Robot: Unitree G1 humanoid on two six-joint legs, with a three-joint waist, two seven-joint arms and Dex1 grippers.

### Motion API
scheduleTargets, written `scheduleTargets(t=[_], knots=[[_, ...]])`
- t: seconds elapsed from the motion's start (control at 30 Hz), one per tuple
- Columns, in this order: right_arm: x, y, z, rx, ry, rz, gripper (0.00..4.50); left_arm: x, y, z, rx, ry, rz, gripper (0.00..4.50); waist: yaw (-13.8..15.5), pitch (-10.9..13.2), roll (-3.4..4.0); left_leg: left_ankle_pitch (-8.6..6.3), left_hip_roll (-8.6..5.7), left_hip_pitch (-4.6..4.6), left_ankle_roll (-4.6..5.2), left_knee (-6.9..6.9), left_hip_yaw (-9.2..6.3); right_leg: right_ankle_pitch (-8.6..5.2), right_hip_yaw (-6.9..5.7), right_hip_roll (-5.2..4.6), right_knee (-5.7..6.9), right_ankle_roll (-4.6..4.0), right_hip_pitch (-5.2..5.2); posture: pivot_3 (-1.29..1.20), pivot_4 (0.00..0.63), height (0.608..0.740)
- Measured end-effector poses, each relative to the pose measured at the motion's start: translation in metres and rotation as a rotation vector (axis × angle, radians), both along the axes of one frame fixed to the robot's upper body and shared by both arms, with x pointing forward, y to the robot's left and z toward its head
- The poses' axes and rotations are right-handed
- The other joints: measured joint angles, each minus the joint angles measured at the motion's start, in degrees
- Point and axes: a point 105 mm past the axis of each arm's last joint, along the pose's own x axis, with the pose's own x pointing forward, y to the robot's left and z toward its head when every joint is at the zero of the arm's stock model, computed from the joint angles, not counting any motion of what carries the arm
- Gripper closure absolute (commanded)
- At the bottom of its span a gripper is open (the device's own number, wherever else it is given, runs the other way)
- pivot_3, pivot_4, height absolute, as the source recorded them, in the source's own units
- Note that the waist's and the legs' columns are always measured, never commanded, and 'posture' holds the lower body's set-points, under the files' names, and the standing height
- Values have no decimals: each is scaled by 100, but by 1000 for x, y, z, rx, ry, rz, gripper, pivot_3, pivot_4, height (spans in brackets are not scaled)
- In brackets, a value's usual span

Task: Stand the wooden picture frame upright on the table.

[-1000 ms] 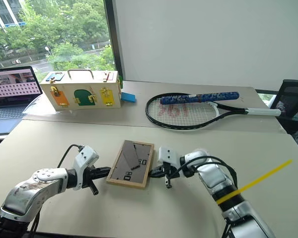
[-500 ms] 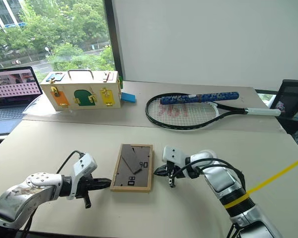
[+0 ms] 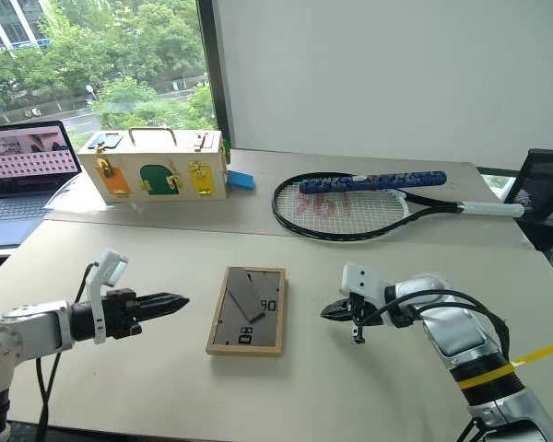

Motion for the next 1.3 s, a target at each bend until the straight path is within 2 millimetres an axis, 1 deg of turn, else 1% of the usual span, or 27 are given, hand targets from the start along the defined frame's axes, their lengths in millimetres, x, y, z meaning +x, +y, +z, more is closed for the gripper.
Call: scheduleTargets(t=[0.03,0.07,0.1,0.13,0.17,0.23,0.37,0.43,0.53,0.67,0.77,0.97,1.13,1.3], knots=[[-2,1,0,7,-11,24,4500,-5,1,-5,-39,85,-15,1430,-52,0,1,0,0,2,1,0,0,1,1,0,4,-2,-1,0,150,739],[-3,2,1,9,-25,39,4500,-10,2,-12,-37,157,-36,1026,-109,1,-2,0,0,2,1,-1,-3,3,1,1,11,-6,-4,0,150,739],[-3,3,2,10,-43,52,4500,-17,3,-19,-17,224,-55,720,-147,3,-5,-1,1,2,1,-2,-4,6,2,2,11,-12,-5,0,150,739],[-3,4,2,11,-64,63,4500,-23,3,-25,-1,277,-77,293,-174,3,-4,-1,-1,2,1,-2,-3,14,4,0,11,-25,-4,0,150,739],[-2,4,2,14,-74,67,4500,-26,0,-26,-1,293,-95,54,-172,3,-4,-1,-1,2,1,-2,-4,14,2,0,11,-25,-2,0,150,739],[-1,9,1,29,-92,79,4500,-30,-7,-31,-6,327,-128,54,-155,3,-4,-1,-1,2,1,0,-4,14,1,0,11,-25,-3,0,150,739],[-1,18,-2,54,-96,92,4500,-29,-10,-49,15,423,-101,54,-138,3,-4,-1,-1,2,0,2,-3,14,2,0,10,-25,-3,0,150,739],[0,22,-3,63,-98,96,4500,-26,-15,-49,13,415,-102,54,-108,2,-3,-1,-3,2,0,3,-3,15,1,-1,9,-25,1,0,150,739],[1,29,-7,79,-98,99,4500,-20,-26,-51,-16,406,-102,54,-59,0,1,1,-4,3,-2,5,-3,16,1,-1,8,-24,3,0,150,739],[0,40,-14,96,-82,119,4500,-4,-51,-57,-100,405,-91,54,68,-11,13,2,-7,4,-4,16,-4,21,1,-2,7,-18,11,0,150,739],[0,41,-15,91,-84,118,4500,-1,-61,-59,-118,400,-85,54,123,-18,18,3,-8,6,-6,20,-4,24,2,-3,5,-15,16,0,150,739],[2,42,-18,91,-78,107,4500,-1,-65,-61,-117,388,-66,54,138,-43,46,3,-9,11,-6,19,-4,24,2,-3,-1,-15,23,0,150,739],[2,44,-23,77,-74,103,4500,2,-71,-60,-171,396,-62,54,144,-43,47,3,-9,11,-6,19,-4,24,2,-3,-4,-15,23,0,150,739],[2,46,-25,71,-70,110,4500,3,-72,-61,-180,402,-58,54,142,-43,46,3,-9,11,-6,17,-4,24,2,-3,-4,-15,21,0,150,739]])
